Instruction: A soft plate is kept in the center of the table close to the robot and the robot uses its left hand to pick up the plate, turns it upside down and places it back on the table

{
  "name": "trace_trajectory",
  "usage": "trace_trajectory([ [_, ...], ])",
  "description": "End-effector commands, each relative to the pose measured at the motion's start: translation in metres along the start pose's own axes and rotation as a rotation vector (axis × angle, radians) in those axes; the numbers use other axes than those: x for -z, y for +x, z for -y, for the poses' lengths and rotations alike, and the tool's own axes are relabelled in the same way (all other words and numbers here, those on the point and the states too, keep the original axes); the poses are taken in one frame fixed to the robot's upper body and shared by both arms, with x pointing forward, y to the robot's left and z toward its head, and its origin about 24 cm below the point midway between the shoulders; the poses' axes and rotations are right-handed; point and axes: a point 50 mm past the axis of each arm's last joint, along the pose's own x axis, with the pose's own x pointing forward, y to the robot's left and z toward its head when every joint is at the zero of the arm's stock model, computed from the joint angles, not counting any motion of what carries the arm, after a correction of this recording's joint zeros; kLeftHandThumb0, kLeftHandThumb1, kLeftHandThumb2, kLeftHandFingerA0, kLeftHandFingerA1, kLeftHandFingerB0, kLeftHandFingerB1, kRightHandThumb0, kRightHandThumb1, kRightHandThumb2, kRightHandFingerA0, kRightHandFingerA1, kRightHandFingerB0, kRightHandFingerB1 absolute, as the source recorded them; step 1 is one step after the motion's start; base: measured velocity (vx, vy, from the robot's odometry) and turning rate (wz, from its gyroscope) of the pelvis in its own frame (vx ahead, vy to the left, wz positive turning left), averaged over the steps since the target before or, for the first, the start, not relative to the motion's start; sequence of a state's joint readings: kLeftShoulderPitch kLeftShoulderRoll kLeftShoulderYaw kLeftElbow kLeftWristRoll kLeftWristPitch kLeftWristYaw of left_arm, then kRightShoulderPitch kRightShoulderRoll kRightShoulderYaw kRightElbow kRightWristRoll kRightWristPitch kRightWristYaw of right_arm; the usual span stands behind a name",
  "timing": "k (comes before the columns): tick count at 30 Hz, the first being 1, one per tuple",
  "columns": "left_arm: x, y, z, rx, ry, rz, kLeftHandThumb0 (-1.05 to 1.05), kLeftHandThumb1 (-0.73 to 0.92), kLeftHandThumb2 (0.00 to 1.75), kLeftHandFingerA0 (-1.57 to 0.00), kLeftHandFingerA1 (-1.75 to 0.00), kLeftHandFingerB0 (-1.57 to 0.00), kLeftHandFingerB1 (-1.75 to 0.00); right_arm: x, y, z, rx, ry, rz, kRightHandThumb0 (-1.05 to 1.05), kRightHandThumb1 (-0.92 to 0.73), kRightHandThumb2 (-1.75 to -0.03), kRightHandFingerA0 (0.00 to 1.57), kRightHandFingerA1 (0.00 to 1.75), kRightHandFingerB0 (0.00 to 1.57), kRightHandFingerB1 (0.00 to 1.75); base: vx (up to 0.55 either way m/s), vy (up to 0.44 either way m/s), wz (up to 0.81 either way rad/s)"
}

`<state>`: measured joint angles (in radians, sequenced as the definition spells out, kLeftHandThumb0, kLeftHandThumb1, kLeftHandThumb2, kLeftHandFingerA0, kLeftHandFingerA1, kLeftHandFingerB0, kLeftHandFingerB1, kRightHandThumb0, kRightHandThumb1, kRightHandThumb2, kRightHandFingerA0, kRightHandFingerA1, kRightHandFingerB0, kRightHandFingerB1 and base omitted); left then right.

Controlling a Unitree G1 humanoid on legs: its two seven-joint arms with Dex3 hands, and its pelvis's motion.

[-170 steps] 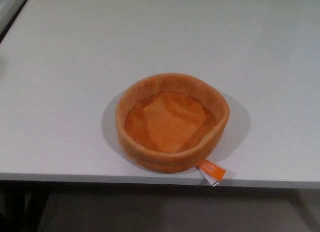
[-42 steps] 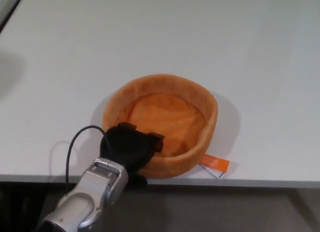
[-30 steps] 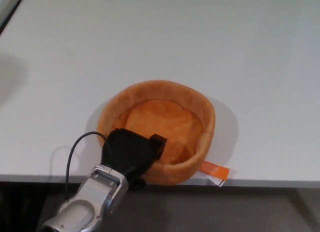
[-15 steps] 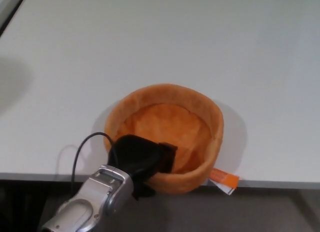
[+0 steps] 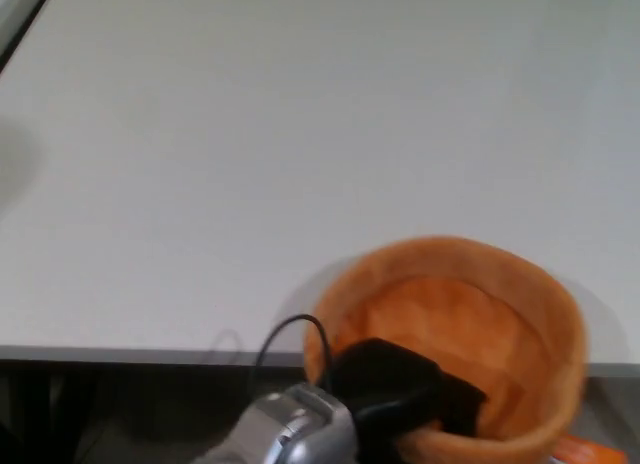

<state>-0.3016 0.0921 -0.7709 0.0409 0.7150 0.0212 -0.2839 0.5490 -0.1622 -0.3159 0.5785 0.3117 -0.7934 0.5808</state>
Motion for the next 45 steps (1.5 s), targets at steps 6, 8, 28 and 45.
trace_trajectory([
  [6, -0.068, 0.018, -0.011, 0.116, -0.451, 0.359, -0.42, 0.53, 0.56, -0.97, -1.75, -0.8, -1.75, -0.001, -0.001, 0.005, -0.011, -0.026, -0.039, -0.69, -0.61, -0.95, 0.57, 0.58, 0.32, 0.48, 0.0, 0.0, 0.0],
  [8, -0.075, 0.022, -0.014, 0.136, -0.503, 0.364, -0.51, 0.5, 0.59, -0.98, -1.75, -0.84, -1.75, -0.005, 0.0, 0.001, -0.026, 0.055, 0.003, -0.61, -0.61, -0.92, 0.5, 0.58, 0.33, 0.48, 0.0, 0.0, 0.0],
  [28, -0.113, 0.037, -0.076, -0.045, -1.35, 0.708, -0.42, 0.5, 0.63, -1.0, -1.75, -0.78, -1.75, -0.012, -0.004, 0.0, -0.038, -0.058, -0.007, -0.64, -0.74, -0.63, 0.76, 0.47, 0.31, 0.36, 0.0, 0.0, 0.0],
  [45, -0.062, 0.034, -0.117, -0.471, -2.15, 0.88, -0.29, 0.55, 0.71, -1.03, -1.75, -0.75, -1.75, 0.001, -0.002, 0.006, -0.051, -0.037, -0.071, -0.62, -0.74, -0.63, 0.76, 0.42, 0.32, 0.31, 0.0, 0.0, 0.0],
])
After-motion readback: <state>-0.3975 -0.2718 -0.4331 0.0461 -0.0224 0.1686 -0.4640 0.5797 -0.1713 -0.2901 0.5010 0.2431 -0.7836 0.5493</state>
